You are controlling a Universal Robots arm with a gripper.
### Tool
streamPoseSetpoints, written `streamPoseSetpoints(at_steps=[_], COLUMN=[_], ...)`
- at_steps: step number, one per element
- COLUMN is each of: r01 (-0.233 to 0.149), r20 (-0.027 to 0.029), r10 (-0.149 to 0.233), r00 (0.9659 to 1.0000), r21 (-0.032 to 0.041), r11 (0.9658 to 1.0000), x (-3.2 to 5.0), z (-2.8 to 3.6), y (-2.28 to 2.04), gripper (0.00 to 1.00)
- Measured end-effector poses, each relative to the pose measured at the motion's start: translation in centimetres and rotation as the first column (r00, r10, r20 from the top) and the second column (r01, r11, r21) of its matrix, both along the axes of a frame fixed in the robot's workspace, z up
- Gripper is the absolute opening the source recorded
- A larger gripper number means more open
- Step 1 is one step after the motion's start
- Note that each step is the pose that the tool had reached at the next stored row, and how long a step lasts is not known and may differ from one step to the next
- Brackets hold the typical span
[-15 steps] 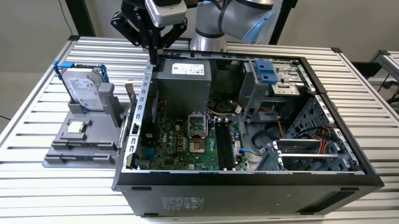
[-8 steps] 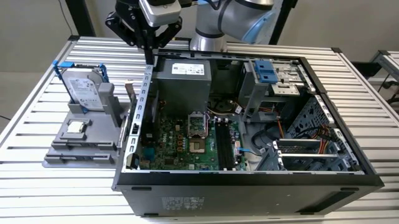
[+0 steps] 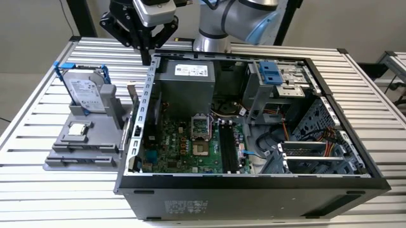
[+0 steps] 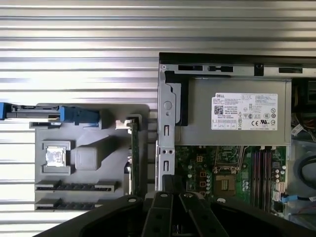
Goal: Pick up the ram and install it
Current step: 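Reach for the ram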
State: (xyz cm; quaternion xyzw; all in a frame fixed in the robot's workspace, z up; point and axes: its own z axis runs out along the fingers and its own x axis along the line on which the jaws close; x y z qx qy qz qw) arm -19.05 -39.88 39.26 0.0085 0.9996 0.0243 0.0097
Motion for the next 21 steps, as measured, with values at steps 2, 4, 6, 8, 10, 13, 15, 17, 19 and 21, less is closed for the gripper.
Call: streamPoseSetpoints(at_steps=[2,4,6,8,10,13,15,17,19,21], r01=[-0.003,-0.006,-0.009,-0.011,-0.014,-0.017,-0.017,-0.017,-0.017,-0.017], r20=[-0.0001,0.0000,0.0000,0.0000,-0.0001,-0.0012,-0.0038,-0.0081,-0.0120,-0.0128], r10=[0.003,0.006,0.009,0.011,0.014,0.017,0.017,0.017,0.017,0.017], r00=[1.0000,1.0000,1.0000,0.9999,0.9999,0.9999,0.9998,0.9998,0.9998,0.9998], r21=[0.0000,0.0000,0.0000,0.0000,0.0000,0.0000,0.0001,0.0001,0.0002,0.0002], r11=[1.0000,1.0000,1.0000,0.9999,0.9999,0.9999,0.9998,0.9998,0.9998,0.9998], x=[-0.28,-0.57,-0.85,-1.15,-1.44,-1.89,-2.17,-2.40,-2.68,-3.03], z=[0.00,0.00,0.00,0.00,0.00,0.00,0.00,0.00,0.00,0.00], y=[0.00,0.00,0.00,0.00,0.00,0.00,0.00,0.00,0.00,0.00], gripper=[0.00,0.00,0.00,0.00,0.00,0.00,0.00,0.00,0.00,0.00])
